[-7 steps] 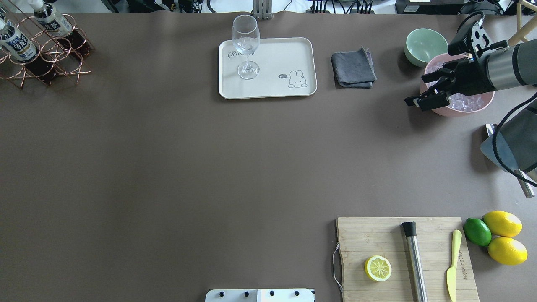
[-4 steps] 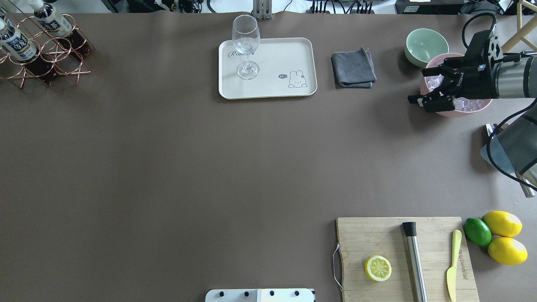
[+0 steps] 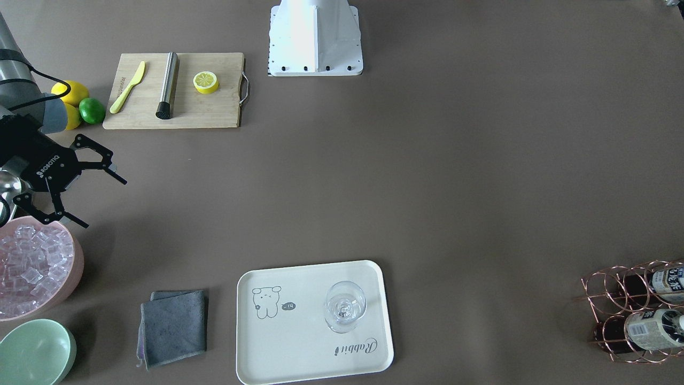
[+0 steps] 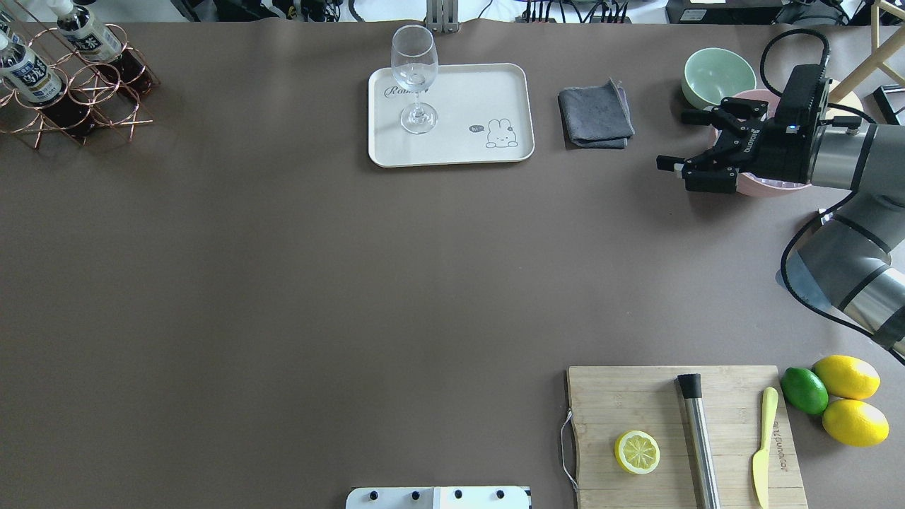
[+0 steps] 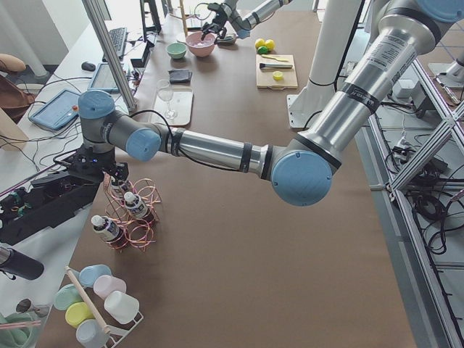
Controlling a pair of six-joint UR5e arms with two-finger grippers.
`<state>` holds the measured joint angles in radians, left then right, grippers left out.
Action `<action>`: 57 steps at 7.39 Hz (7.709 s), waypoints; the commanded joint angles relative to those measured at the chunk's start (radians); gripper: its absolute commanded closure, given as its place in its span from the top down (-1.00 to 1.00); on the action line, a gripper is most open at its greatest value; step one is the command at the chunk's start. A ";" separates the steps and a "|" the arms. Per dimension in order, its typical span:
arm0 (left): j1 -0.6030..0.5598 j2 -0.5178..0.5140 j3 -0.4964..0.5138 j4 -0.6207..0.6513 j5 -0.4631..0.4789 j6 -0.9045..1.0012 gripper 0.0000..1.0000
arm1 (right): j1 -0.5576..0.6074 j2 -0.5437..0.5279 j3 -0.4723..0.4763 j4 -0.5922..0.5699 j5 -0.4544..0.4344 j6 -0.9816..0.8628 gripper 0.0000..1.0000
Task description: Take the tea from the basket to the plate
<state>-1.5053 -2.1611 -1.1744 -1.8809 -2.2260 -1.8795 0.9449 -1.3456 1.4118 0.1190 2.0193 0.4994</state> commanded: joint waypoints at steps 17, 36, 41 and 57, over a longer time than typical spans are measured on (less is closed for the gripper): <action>0.167 0.293 -0.938 0.498 -0.009 -0.295 -1.00 | -0.182 0.074 -0.137 0.350 -0.131 0.005 0.99; 0.941 -0.327 -0.792 0.681 0.385 -0.949 -1.00 | -0.213 0.059 -0.113 0.381 -0.085 -0.160 0.99; 0.941 -0.327 -0.798 0.683 0.384 -0.949 -1.00 | -0.253 0.147 -0.111 0.236 -0.031 -0.159 0.99; 0.938 -0.326 -0.801 0.684 0.384 -0.951 -1.00 | -0.307 0.283 -0.083 0.125 -0.040 0.008 0.02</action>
<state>-0.5661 -2.4865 -1.9758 -1.1965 -1.8423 -2.8302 0.6389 -1.0637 1.3362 0.2439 1.9820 0.5218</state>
